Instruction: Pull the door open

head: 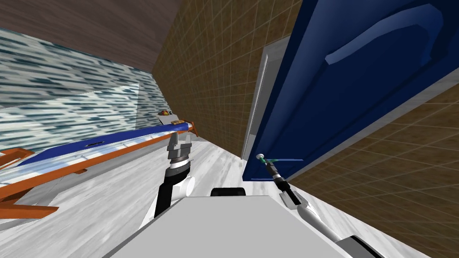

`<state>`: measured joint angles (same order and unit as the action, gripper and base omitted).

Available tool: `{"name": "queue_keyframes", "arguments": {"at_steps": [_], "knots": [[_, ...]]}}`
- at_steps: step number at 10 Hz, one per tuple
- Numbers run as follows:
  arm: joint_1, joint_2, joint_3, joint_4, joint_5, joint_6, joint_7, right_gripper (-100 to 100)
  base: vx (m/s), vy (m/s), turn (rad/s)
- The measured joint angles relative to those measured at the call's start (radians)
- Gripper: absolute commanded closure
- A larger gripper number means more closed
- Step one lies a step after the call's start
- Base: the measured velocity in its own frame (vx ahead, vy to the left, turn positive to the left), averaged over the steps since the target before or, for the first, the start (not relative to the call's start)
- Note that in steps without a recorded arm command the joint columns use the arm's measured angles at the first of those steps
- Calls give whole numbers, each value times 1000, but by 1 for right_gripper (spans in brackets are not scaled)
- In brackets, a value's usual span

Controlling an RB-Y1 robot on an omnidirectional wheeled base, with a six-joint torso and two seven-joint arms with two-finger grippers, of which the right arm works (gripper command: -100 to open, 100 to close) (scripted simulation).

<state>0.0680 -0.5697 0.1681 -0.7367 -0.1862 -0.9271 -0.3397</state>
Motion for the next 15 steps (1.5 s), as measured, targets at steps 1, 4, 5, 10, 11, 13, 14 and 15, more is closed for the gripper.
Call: {"name": "queue_keyframes", "arguments": {"at_steps": [1,4,5,10,11,13,14,15], "knots": [[17,-13,5,-17,0,-8,-9,100,-186,-66,66],[41,-22,19,-20,3,-31,-21,100,-118,-49,89],[52,-30,21,-23,0,-37,-25,100,-199,-97,175],[78,-54,43,8,-4,-119,-45,100,-193,-87,178],[92,-63,47,5,-6,-131,-50,100,-161,-66,111],[101,-69,55,21,-7,-161,-58,100,-146,-57,116],[107,-75,58,25,-8,-176,-61,100,-74,-23,30],[109,-74,59,26,-8,-178,-62,100,-109,-42,153]]}}
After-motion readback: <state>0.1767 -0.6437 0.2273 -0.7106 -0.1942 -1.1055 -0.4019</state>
